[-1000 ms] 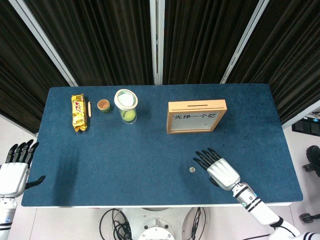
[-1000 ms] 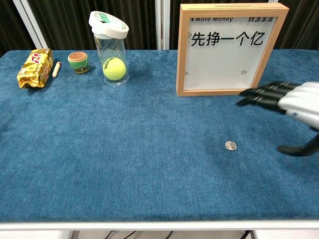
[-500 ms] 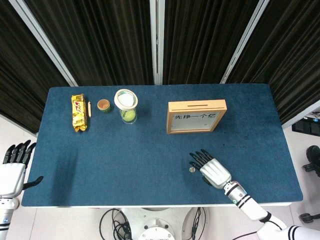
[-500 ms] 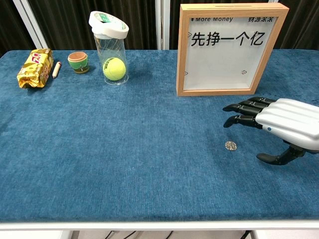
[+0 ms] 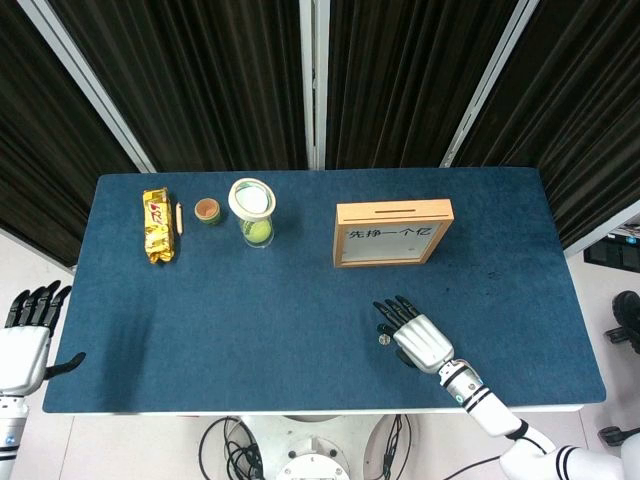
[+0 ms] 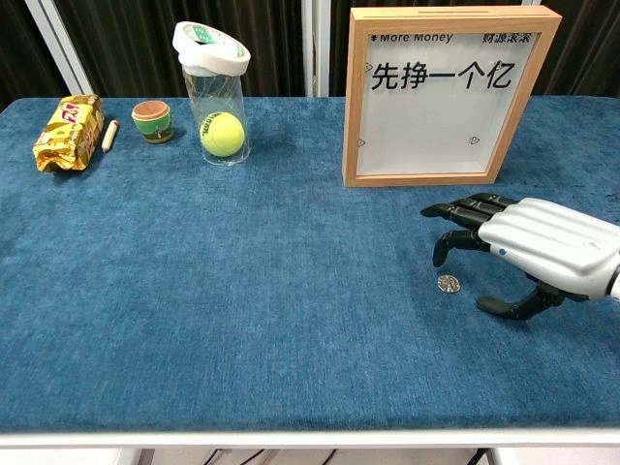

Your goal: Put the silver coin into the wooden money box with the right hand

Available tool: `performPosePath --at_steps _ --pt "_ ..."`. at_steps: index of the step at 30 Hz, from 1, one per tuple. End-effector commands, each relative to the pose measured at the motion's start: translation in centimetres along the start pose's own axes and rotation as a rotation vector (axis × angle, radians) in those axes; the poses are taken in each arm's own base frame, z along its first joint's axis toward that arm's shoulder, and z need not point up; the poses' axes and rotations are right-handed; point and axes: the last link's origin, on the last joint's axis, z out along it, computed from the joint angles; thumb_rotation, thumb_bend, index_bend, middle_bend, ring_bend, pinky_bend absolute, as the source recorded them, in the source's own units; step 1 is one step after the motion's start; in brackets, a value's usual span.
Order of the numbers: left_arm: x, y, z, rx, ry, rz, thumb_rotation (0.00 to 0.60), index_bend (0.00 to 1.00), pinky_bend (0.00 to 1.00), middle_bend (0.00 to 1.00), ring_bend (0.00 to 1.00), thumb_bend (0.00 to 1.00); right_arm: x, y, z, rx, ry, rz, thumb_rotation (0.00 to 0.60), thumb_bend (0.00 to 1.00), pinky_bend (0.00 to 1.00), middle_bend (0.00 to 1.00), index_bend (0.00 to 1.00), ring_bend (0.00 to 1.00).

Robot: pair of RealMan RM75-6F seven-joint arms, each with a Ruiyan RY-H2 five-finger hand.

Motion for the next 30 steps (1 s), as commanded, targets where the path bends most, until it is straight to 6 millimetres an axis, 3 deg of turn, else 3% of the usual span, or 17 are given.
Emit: performPosePath --at_steps 1,30 --pt "0.0 -0.04 0.04 0.0 -0.001 0.0 0.6 0.05 0.0 0.0 0.0 0.12 -0.11 -0.08 0.12 -0.001 0.01 0.003 0.6 0.3 0.0 0.0 0.37 0.0" --pt "-0.14 -0.46 -0.01 0.006 -0.009 -0.001 0.6 0.05 0.0 0.0 0.0 0.12 -0.85 -0.16 0.82 -0.017 -0.005 0.003 0.6 0.32 0.0 0.0 0.43 0.0"
